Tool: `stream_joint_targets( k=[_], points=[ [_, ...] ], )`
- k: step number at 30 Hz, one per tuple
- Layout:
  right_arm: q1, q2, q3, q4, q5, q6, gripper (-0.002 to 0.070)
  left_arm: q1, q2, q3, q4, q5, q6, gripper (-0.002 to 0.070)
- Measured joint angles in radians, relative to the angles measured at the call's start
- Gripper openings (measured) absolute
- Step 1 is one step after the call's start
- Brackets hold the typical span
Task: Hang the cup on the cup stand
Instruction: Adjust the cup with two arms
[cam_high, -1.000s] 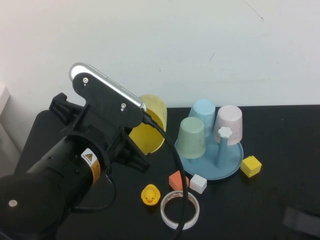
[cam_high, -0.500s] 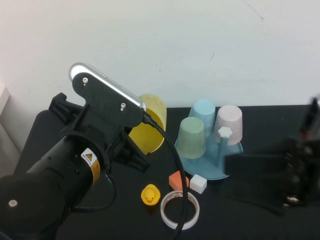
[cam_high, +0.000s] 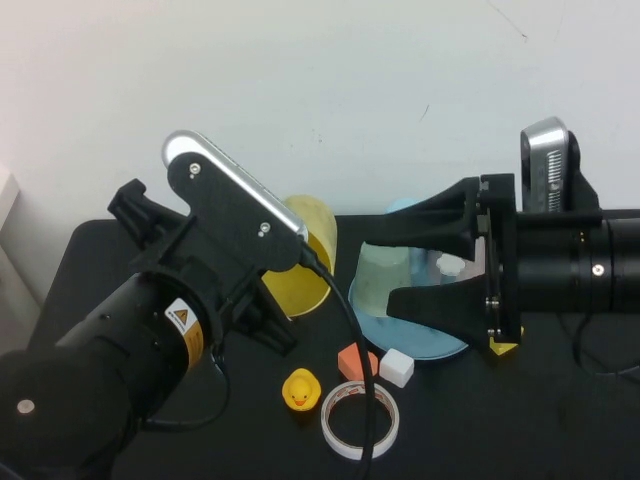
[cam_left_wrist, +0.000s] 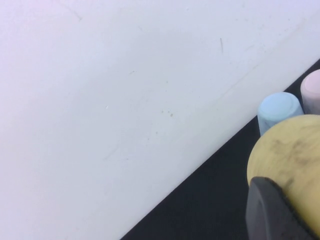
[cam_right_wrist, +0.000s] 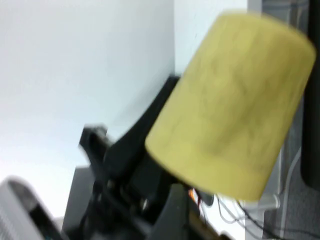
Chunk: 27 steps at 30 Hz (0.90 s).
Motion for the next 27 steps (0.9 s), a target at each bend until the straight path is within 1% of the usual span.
stream_joint_targets(
  k=[6, 12, 22, 27],
  points=[
    [0.000, 0.031, -0.004, 0.002, -0.065, 0.043, 0.0692, 0.000, 0.000, 0.000, 0.000, -0.024, 0.014, 0.0010],
    [0.000, 0.078, -0.005, 0.004, -0.061, 0.068, 0.0693, 0.000, 0.000, 0.000, 0.000, -0.044, 0.048, 0.0010],
    [0.000, 0.082, -0.009, 0.006, -0.123, 0.123, 0.0693, 0.000, 0.000, 0.000, 0.000, -0.082, 0.092, 0.0010],
    [0.000, 0.096, -0.057, 0.006, -0.131, 0.134, 0.0693, 0.000, 0.000, 0.000, 0.005, -0.114, 0.121, 0.0010]
  ],
)
